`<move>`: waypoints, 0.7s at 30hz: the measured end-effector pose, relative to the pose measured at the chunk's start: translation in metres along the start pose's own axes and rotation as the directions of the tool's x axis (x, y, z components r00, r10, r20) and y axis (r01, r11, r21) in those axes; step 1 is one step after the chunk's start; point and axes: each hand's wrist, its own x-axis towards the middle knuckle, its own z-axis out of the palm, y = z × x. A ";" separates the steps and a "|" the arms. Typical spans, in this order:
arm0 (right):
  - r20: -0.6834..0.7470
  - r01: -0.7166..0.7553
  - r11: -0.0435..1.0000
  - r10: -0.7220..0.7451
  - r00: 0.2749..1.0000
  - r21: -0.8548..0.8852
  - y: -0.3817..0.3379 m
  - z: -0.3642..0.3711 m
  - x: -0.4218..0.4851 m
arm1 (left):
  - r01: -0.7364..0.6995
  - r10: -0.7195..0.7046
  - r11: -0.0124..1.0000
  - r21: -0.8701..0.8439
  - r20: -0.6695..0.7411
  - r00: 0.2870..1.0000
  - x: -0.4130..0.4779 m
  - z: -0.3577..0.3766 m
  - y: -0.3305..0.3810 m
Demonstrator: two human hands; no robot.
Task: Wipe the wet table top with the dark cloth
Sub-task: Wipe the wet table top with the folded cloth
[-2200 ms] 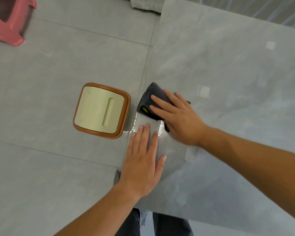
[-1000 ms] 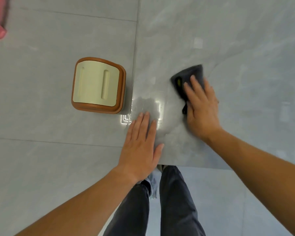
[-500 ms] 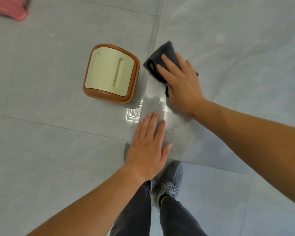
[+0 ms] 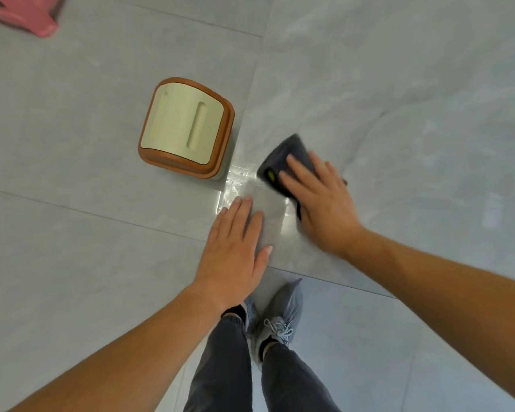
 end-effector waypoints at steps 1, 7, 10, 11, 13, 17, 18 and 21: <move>0.065 0.097 0.995 -0.097 0.993 -0.005 0.008 -0.003 -0.015 | 0.002 -0.002 1.000 0.004 -0.001 1.000 0.000 0.000 0.000; 0.038 -0.010 1.000 0.011 0.999 -0.012 0.075 -0.028 -0.018 | 0.007 -0.007 1.000 -0.006 0.014 1.000 -0.003 -0.002 0.001; -0.047 -0.254 0.965 0.257 0.965 0.060 0.042 -0.017 -0.039 | 0.039 -0.039 0.999 -0.013 0.014 0.999 -0.006 -0.004 0.002; -0.054 -0.257 0.964 0.261 0.964 0.072 0.026 -0.011 -0.053 | 0.050 -0.050 0.999 -0.016 0.011 0.999 -0.007 -0.005 0.003; -0.017 -0.170 0.983 0.172 0.985 0.075 -0.001 0.002 -0.084 | 0.072 -0.072 0.997 -0.035 0.004 0.997 -0.010 -0.004 0.005; 0.037 -0.050 0.997 0.048 0.998 0.056 -0.021 0.013 -0.110 | 0.134 -0.136 0.988 -0.080 -0.032 0.990 -0.016 0.001 0.006; 0.038 -0.044 0.998 0.042 0.998 0.048 -0.021 0.012 -0.102 | 0.174 -0.178 0.979 -0.106 -0.037 0.983 -0.017 0.003 0.004; 0.041 -0.031 1.000 0.031 0.999 -0.005 -0.019 0.009 -0.054 | 0.292 -0.301 0.938 -0.189 -0.019 0.954 -0.022 0.008 -0.004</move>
